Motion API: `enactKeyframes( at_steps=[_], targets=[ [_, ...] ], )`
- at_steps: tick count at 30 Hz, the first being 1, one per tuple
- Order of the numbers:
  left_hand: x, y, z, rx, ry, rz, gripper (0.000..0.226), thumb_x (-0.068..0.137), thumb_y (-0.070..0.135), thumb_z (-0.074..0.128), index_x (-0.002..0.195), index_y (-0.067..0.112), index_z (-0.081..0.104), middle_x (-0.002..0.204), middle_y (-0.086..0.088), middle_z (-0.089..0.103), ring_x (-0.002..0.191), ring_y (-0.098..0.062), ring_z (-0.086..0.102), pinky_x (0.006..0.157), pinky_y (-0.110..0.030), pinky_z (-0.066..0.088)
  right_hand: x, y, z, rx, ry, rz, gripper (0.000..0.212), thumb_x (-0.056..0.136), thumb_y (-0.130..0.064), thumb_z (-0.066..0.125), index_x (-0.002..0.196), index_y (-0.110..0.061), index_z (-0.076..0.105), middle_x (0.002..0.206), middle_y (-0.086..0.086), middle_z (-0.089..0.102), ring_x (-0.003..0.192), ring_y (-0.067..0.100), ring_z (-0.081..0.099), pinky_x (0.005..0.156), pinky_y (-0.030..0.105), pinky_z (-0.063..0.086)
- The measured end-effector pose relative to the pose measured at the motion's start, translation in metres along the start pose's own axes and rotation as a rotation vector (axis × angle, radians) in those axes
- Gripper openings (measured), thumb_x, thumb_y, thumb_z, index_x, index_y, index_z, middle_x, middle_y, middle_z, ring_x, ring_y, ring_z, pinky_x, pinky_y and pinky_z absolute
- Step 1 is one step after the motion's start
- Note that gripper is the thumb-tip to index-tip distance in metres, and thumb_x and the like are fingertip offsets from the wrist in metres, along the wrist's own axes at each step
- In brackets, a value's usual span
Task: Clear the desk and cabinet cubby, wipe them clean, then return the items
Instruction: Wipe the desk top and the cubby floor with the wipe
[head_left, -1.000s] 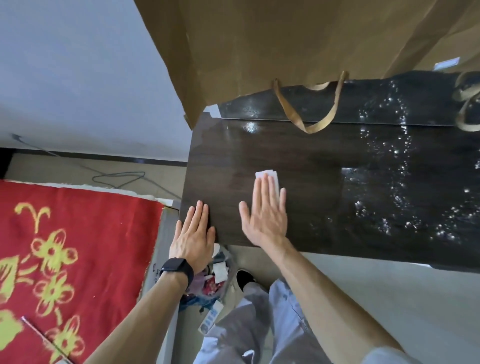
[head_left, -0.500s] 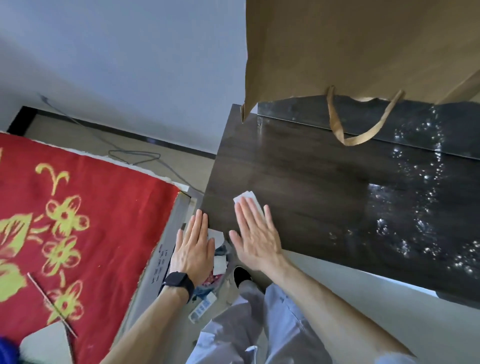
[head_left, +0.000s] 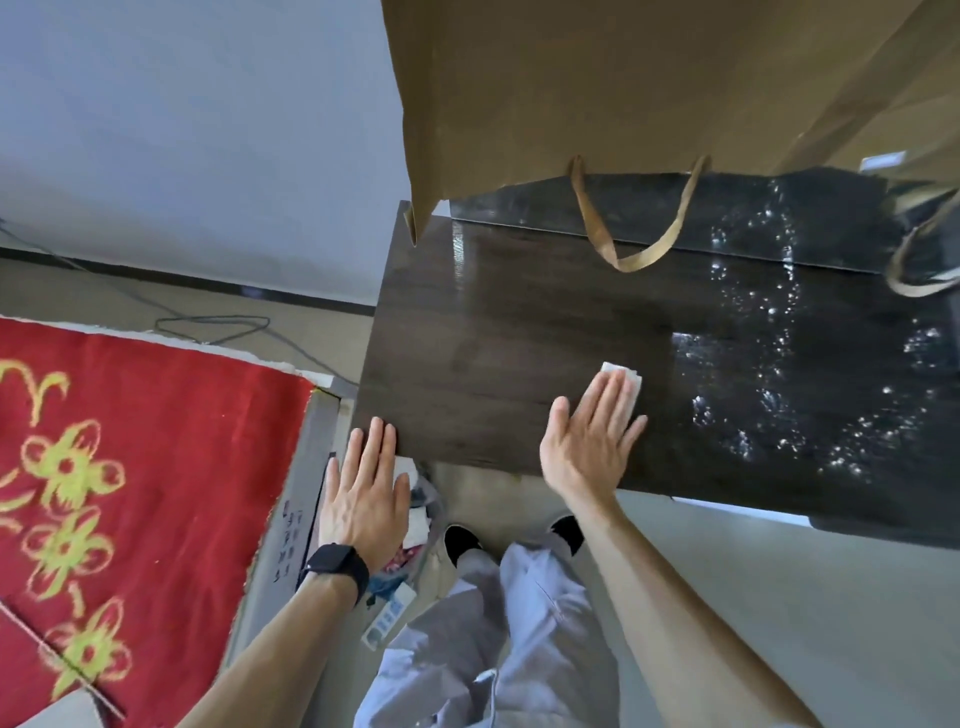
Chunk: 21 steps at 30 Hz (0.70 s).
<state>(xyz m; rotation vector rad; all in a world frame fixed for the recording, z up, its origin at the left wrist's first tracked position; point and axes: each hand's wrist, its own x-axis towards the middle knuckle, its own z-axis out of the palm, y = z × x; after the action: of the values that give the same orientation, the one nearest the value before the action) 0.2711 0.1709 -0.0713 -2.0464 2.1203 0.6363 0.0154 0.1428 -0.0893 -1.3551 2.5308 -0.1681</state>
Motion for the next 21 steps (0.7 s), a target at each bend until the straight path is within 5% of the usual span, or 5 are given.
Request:
enactKeyframes(
  at_steps=[4,7,16,18,21],
  targets=[
    [-0.004,-0.002,0.000,-0.017,-0.013,-0.041,0.065,0.099,0.018,0.038,0.158,0.018,0.010,0.165,0.005,0.000,0.152,-0.015,-0.001,0.123,-0.047,0.012,-0.061,-0.088,0.040,0.040,-0.135,-0.607,0.064,0.105,-0.046,0.017,0.159,-0.012,0.007,0.167,0.003,-0.001,0.154,0.017,-0.008,0.123,0.054,0.005],
    [-0.009,-0.007,-0.004,0.023,-0.045,-0.012,0.071,0.095,0.016,0.039,0.158,0.018,0.006,0.165,0.007,-0.003,0.152,-0.011,-0.004,0.124,-0.043,0.004,-0.070,-0.100,0.045,0.019,-0.205,-0.762,0.061,0.106,-0.043,0.018,0.159,-0.015,0.009,0.167,-0.002,-0.002,0.153,0.013,-0.009,0.122,0.052,0.011],
    [0.005,0.023,0.003,0.022,-0.101,0.178,0.070,0.095,0.056,0.004,0.158,0.026,0.005,0.163,0.009,-0.010,0.150,-0.012,-0.013,0.123,-0.043,0.002,0.002,0.119,-0.021,-0.013,-0.016,0.130,0.068,0.101,-0.046,0.016,0.158,-0.011,0.009,0.167,0.007,0.008,0.154,0.020,0.002,0.119,0.062,0.013],
    [0.005,0.030,0.002,0.007,-0.114,0.166,0.069,0.094,0.056,0.000,0.158,0.029,0.002,0.163,0.008,-0.013,0.149,-0.013,-0.017,0.123,-0.043,0.001,-0.006,0.089,-0.016,-0.007,0.028,0.117,0.069,0.101,-0.045,0.021,0.157,-0.005,0.014,0.165,0.014,0.014,0.154,0.026,0.007,0.118,0.064,0.016],
    [0.005,0.032,0.000,0.020,-0.118,0.143,0.064,0.098,0.054,0.002,0.157,0.031,-0.004,0.162,0.009,-0.018,0.147,-0.011,-0.022,0.123,-0.044,0.000,-0.038,0.014,0.012,-0.055,0.007,-0.295,0.066,0.103,-0.044,0.026,0.157,-0.005,0.019,0.165,0.012,0.016,0.154,0.025,0.008,0.122,0.057,0.009]
  ],
)
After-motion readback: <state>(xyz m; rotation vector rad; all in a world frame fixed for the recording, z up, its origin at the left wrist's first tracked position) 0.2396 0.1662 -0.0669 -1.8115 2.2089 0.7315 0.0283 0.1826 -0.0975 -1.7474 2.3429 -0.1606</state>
